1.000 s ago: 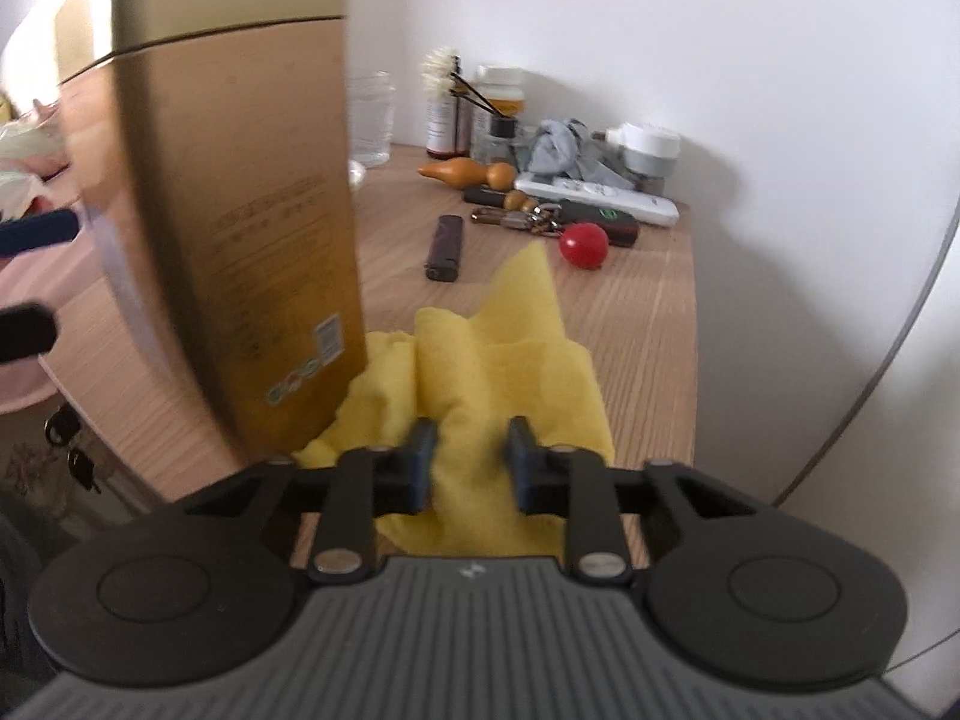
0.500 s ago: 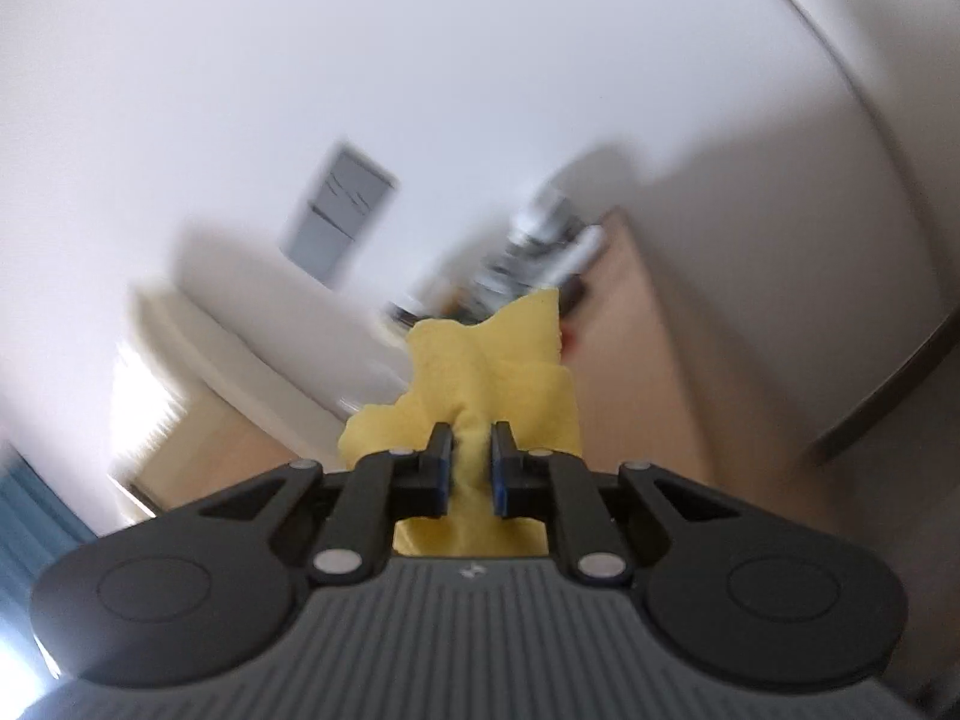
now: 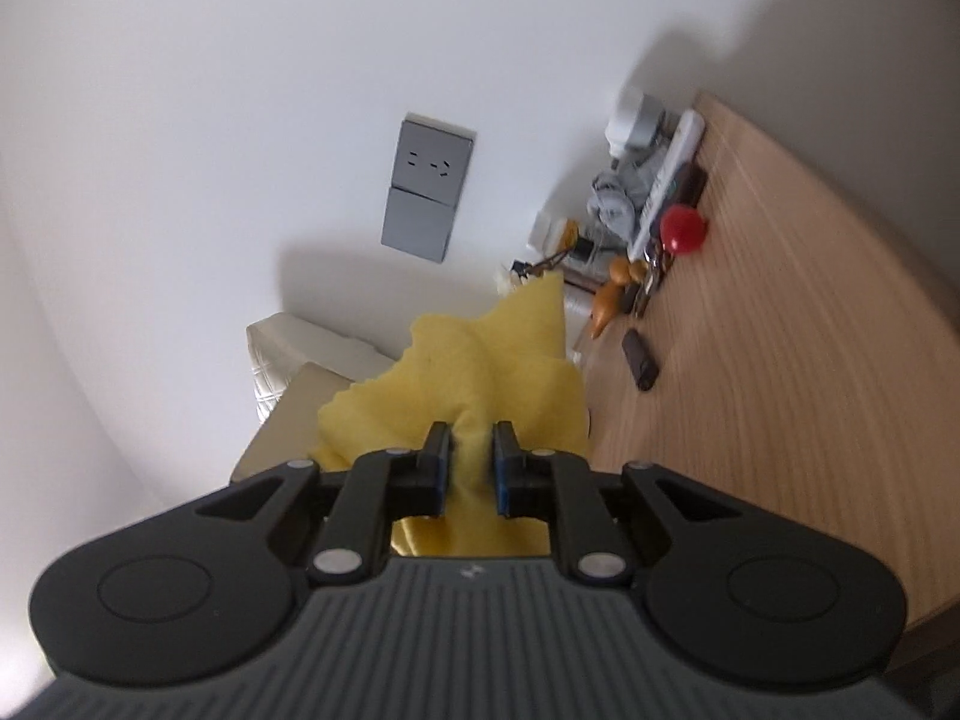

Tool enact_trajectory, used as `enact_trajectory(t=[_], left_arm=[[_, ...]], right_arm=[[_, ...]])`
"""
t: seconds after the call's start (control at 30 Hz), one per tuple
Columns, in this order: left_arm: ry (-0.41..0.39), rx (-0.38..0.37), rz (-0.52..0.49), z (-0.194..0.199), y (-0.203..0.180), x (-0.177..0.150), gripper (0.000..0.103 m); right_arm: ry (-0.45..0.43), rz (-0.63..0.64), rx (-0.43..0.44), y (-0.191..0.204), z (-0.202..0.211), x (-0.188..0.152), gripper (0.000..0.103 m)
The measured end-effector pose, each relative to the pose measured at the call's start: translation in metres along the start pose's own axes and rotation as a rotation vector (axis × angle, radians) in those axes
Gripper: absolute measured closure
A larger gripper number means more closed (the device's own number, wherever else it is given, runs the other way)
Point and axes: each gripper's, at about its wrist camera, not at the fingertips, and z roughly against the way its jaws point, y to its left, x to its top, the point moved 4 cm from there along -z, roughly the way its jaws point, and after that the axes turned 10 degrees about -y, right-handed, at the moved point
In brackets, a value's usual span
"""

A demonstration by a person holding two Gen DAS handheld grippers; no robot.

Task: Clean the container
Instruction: 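Lift the cloth in the right gripper up beside the tin, then wipe the tin's edge with the cloth in the right gripper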

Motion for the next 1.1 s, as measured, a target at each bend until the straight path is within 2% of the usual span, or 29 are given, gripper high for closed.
enact_trajectory(t=[0.17, 0.33, 0.43, 0.5, 0.6, 0.67, 0.8, 0.93, 1.0, 1.03, 1.1], left_arm=[[0.000, 0.003, -0.028, -0.002, -0.002, -0.002, 0.017], [-0.002, 0.010, -0.074, 0.000, -0.006, -0.005, 0.018], [0.000, 0.013, -0.078, 0.000, -0.006, -0.005, 0.017], [0.000, 0.008, -0.059, -0.001, -0.003, -0.003, 0.017], [0.002, 0.010, -0.063, -0.001, -0.004, -0.003, 0.017], [0.002, 0.013, -0.069, -0.001, -0.004, -0.003, 0.017], [0.002, 0.026, -0.088, -0.001, -0.007, -0.005, 0.017], [0.001, 0.027, -0.098, -0.002, -0.007, -0.006, 0.017], [-0.002, 0.016, -0.100, 0.006, -0.005, -0.006, 0.017], [-0.006, -0.008, -0.107, 0.021, -0.003, -0.006, 0.017], [-0.005, -0.004, -0.113, 0.022, -0.004, -0.005, 0.017]], right_arm=[[-0.009, -0.037, 0.027, -0.001, 0.000, -0.003, 0.087], [-0.052, -0.048, 0.172, 0.021, 0.003, 0.006, 0.087], [-0.067, -0.014, 0.196, 0.033, 0.003, 0.005, 0.086], [-0.067, -0.034, 0.177, 0.025, 0.003, 0.001, 0.086], [-0.040, -0.008, 0.066, 0.011, 0.003, -0.002, 0.086], [-0.029, -0.008, 0.037, 0.005, 0.003, -0.003, 0.086], [-0.029, 0.003, 0.059, 0.010, 0.001, -0.001, 0.086], [-0.049, 0.004, 0.148, 0.028, 0.002, 0.002, 0.085], [-0.045, 0.013, 0.130, 0.026, 0.003, 0.000, 0.085], [-0.042, 0.018, 0.115, 0.025, 0.003, 0.000, 0.085], [-0.026, 0.023, 0.037, 0.011, 0.005, -0.005, 0.085]])
